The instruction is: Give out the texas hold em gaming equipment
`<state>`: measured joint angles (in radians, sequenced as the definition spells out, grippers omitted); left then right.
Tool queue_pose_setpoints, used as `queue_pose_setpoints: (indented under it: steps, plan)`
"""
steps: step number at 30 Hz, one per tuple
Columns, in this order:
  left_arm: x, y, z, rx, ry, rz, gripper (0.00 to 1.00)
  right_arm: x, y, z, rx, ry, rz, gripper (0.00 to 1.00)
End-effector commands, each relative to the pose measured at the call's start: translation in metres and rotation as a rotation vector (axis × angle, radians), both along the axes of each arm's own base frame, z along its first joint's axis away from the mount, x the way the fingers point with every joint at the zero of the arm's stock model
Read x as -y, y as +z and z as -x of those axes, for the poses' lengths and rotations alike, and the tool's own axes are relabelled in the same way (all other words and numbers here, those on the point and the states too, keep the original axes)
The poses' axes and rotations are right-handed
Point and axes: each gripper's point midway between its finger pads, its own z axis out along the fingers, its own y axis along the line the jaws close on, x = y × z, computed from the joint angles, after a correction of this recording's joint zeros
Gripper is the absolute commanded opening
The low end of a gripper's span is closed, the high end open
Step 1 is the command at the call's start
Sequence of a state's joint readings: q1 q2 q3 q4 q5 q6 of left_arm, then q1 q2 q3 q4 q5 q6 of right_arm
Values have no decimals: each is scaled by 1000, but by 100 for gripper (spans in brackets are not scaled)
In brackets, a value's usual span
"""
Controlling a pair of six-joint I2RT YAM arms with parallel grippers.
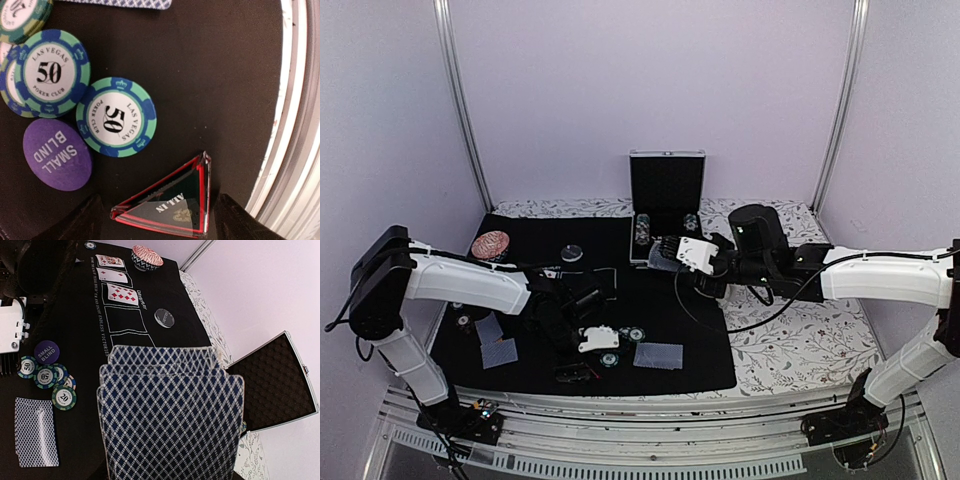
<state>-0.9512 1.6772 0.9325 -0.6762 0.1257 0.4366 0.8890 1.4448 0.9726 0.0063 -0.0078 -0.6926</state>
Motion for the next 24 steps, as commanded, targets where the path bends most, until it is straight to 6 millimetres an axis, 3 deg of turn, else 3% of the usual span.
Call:
queue_pose_setpoints:
  steps: [1,11,15,24]
  plan:
    - [-1,-4,3,4,-13,-5,78,5,15,-2,25,-23,-25,42]
    - [-24,-9,1,30,5,-113,80,7,16,-2,29,-30,-25,42]
    - [-21,-8,4,15,-1,-98,79,7,18,-2,31,-28,-27,42]
    - [-14,-6,7,-2,-9,-60,63,8,19,-2,34,-32,-29,42]
